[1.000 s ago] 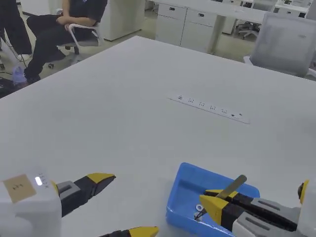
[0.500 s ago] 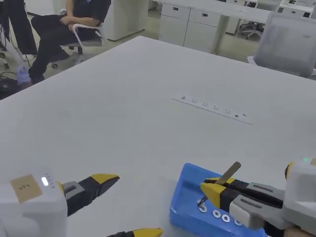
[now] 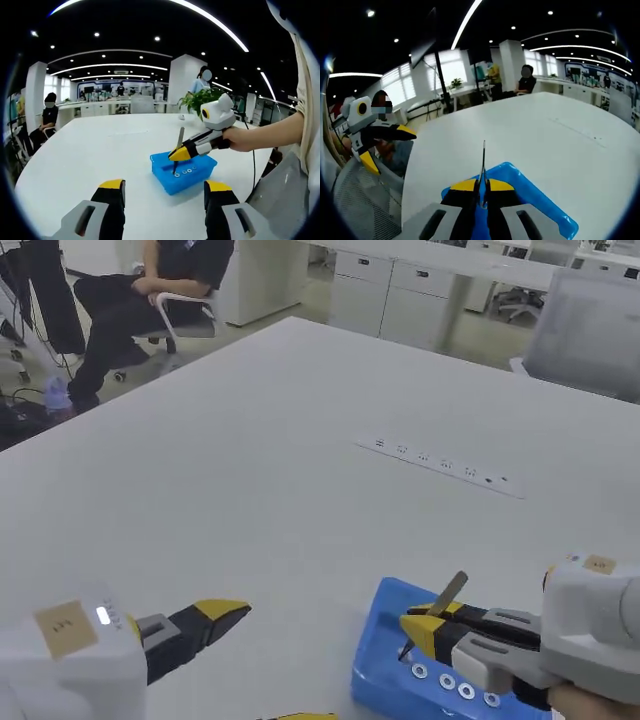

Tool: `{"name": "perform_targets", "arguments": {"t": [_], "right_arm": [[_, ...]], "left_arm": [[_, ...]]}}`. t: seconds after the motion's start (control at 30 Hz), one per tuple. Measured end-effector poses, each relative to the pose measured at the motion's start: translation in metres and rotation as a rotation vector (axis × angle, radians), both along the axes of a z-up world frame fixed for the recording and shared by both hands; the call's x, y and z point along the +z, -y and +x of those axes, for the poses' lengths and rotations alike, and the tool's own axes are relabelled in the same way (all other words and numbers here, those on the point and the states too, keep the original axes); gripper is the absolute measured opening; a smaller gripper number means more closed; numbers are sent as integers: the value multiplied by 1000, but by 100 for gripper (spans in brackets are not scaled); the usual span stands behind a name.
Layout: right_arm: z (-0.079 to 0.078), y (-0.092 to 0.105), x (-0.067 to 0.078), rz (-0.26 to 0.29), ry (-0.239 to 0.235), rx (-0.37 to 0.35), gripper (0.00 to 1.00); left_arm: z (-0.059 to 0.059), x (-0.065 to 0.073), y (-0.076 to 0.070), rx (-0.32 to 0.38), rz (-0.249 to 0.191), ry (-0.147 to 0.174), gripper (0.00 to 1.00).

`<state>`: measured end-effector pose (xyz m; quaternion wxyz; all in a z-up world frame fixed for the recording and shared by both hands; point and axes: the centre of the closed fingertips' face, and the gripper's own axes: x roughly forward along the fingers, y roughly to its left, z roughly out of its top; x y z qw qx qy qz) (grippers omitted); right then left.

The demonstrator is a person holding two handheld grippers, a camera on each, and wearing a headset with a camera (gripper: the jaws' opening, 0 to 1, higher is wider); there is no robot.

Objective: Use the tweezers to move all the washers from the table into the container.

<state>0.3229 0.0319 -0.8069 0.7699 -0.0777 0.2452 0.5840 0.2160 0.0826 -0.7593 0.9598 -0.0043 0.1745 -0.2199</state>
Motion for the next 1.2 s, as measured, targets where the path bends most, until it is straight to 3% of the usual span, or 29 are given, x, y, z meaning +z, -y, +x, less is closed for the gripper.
{"name": "perform_targets", "arguments": {"t": [0.73, 1.03, 1.2], "right_arm": [[8, -6, -25, -48, -25, 32, 3], [5, -9, -22, -49, -23, 42, 4], [1, -6, -5, -22, 3, 38, 4]], "left_arm": [[0, -2, -2, 4, 2, -6, 61], [0, 0, 0, 1, -10, -5, 61], [-1, 5, 2, -14, -76, -9, 63]]}}
